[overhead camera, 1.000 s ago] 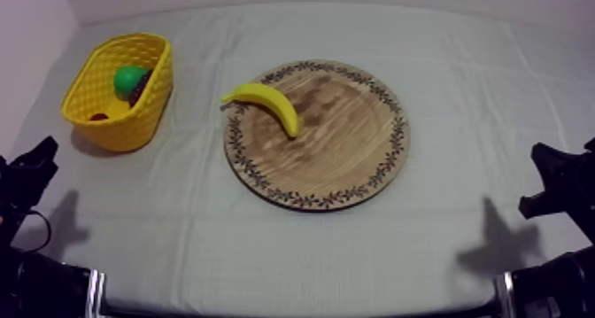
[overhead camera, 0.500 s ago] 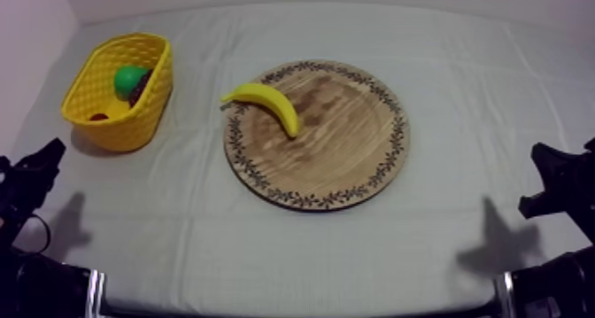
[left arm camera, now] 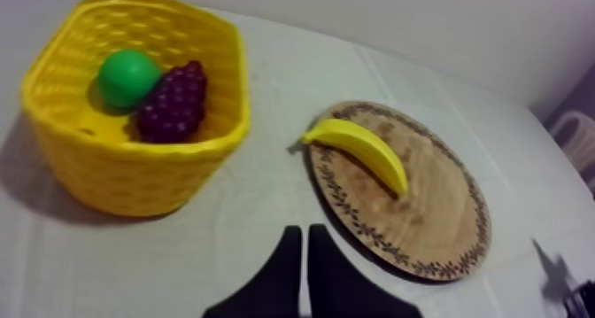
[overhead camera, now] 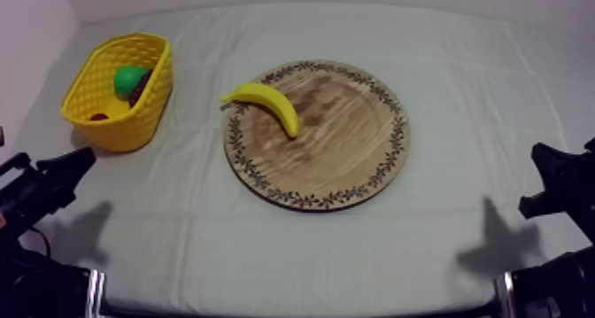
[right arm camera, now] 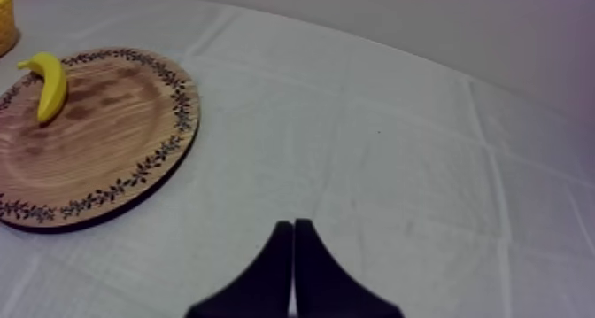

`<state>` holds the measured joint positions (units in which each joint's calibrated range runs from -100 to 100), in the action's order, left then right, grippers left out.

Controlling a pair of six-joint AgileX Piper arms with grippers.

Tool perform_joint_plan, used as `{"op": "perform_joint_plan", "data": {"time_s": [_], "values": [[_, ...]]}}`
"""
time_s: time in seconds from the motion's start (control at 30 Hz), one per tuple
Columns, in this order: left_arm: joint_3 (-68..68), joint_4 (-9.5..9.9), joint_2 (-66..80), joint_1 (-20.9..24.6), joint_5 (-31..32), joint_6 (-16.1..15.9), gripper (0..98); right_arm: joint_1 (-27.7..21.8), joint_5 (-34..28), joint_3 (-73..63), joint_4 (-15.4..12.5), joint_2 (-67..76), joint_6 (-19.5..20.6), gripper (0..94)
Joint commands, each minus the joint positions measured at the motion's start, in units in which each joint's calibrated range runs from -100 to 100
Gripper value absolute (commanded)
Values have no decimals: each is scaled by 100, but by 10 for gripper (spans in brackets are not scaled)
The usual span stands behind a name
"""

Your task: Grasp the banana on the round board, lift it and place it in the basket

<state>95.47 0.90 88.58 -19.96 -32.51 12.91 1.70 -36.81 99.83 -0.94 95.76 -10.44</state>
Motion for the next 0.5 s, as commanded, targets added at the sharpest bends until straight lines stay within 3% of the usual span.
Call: {"op": "perform_joint_plan", "data": {"time_s": [0.0,0.2,0.47], "values": [[-386,0,-981,-291,-25,-7,0,-2,3,5,-2,0,-4,3],[-1819,-13,-2579,-558,-635,-147,0,-2,3,5,-2,0,-4,3],[-4019,-23,-4399,-725,-2177,-267,0,-2,3,5,-2,0,-8,3]]}}
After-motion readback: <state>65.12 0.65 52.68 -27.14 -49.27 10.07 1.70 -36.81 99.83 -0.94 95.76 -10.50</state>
